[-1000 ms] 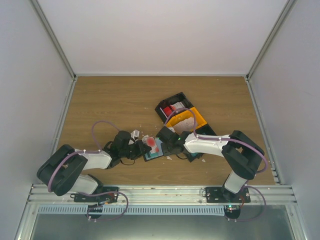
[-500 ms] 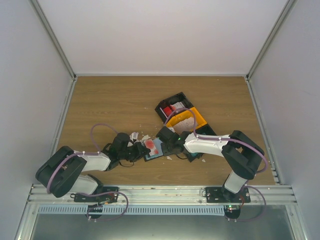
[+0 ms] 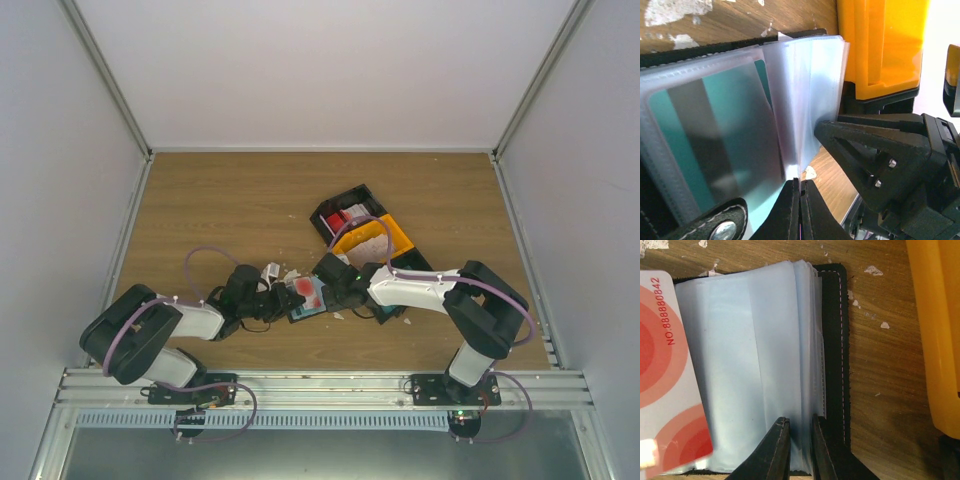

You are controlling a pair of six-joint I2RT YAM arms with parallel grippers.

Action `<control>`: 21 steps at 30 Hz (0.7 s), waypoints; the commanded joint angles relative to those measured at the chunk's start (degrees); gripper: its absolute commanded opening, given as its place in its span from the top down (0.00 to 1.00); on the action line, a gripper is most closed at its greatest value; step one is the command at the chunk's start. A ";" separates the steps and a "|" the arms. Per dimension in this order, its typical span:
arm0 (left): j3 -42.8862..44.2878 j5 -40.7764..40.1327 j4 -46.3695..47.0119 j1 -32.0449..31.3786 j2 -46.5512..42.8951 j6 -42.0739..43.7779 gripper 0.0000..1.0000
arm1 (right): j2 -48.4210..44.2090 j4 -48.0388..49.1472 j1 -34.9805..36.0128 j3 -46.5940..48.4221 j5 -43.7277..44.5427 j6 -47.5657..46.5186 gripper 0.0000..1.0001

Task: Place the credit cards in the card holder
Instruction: Insert the credit card into the card holder.

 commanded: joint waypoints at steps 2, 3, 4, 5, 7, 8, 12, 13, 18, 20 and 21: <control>-0.26 0.76 5.24 -0.68 0.86 1.15 1.00 | 2.94 -1.29 -0.10 -1.15 -1.45 0.19 0.87; -0.44 0.97 5.68 -0.76 1.02 0.87 1.00 | 3.00 -1.29 -0.10 -1.10 -1.45 0.18 0.87; -0.70 1.20 6.15 -0.76 0.95 0.53 1.00 | 3.01 -1.29 -0.10 -1.15 -1.43 0.18 0.87; -0.98 1.33 6.45 -0.80 0.71 0.33 1.00 | 3.01 -1.29 -0.10 -1.12 -1.37 0.18 0.87; -1.33 1.08 6.14 -0.85 -0.20 0.24 1.00 | 2.92 -1.29 -0.10 -1.16 -1.34 0.19 0.87; -1.38 0.77 5.62 -0.85 -0.76 0.43 1.00 | 2.94 -1.29 -0.10 -1.16 -1.31 0.23 0.87; -0.70 -0.69 2.95 -0.95 -1.17 1.38 1.00 | 3.01 -1.22 -0.07 -1.23 -1.41 0.27 0.87; -0.56 -0.77 2.71 -0.93 -0.75 1.47 1.00 | 3.05 -1.20 -0.09 -1.22 -1.44 0.27 0.87; 0.72 -0.37 2.46 -1.10 3.19 1.47 1.00 | 2.77 -1.24 -0.10 -1.09 -1.48 0.19 0.87; 1.17 -0.18 2.60 -1.19 4.73 1.47 1.00 | 2.55 -1.42 -0.10 -1.08 -1.58 0.19 0.87; 1.49 -0.11 2.71 -1.27 5.50 1.53 1.00 | 2.37 -1.46 -0.10 -1.15 -1.69 0.14 0.87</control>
